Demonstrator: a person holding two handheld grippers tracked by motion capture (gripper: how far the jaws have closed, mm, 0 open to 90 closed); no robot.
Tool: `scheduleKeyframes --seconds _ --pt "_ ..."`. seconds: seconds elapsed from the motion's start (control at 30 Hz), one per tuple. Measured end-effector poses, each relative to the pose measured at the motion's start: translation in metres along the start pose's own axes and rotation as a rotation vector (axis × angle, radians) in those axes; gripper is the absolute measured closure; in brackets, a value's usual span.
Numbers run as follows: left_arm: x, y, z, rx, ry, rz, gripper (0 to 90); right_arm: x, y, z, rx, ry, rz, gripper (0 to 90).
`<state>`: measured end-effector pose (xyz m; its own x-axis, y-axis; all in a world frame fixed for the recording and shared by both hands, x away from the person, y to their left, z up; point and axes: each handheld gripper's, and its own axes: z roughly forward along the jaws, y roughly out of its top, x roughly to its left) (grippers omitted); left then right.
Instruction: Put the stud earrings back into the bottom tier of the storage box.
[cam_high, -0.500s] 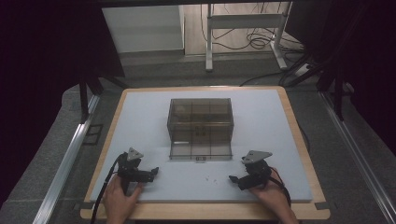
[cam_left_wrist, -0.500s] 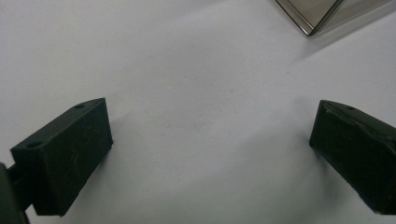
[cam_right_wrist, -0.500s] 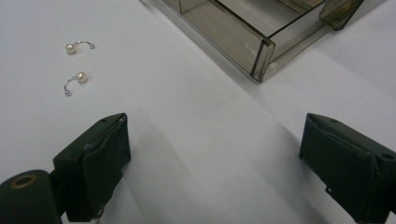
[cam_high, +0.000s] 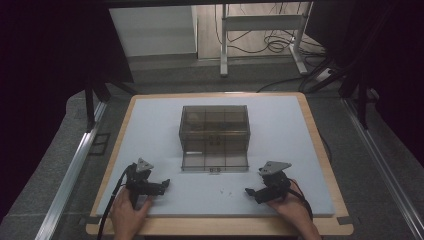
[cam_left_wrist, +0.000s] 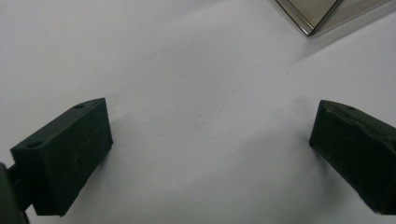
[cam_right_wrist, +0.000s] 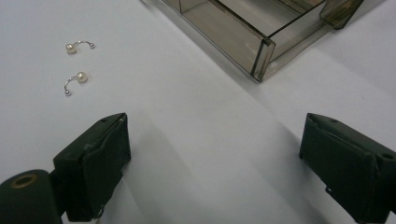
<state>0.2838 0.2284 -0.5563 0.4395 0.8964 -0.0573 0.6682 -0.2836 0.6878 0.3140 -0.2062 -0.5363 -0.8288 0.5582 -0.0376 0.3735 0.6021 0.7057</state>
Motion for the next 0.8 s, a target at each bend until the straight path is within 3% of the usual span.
scheduleKeyframes --seconds 0.5,0.8 --pt "0.0002 0.0001 -0.0002 0.002 0.000 0.003 0.0 -0.0004 0.0006 -0.0003 0.004 0.003 0.004 8.8" --pt "0.0002 0.0001 -0.0001 0.002 0.000 0.003 0.0 -0.0024 0.0047 -0.0053 0.031 0.023 0.035 15.9"
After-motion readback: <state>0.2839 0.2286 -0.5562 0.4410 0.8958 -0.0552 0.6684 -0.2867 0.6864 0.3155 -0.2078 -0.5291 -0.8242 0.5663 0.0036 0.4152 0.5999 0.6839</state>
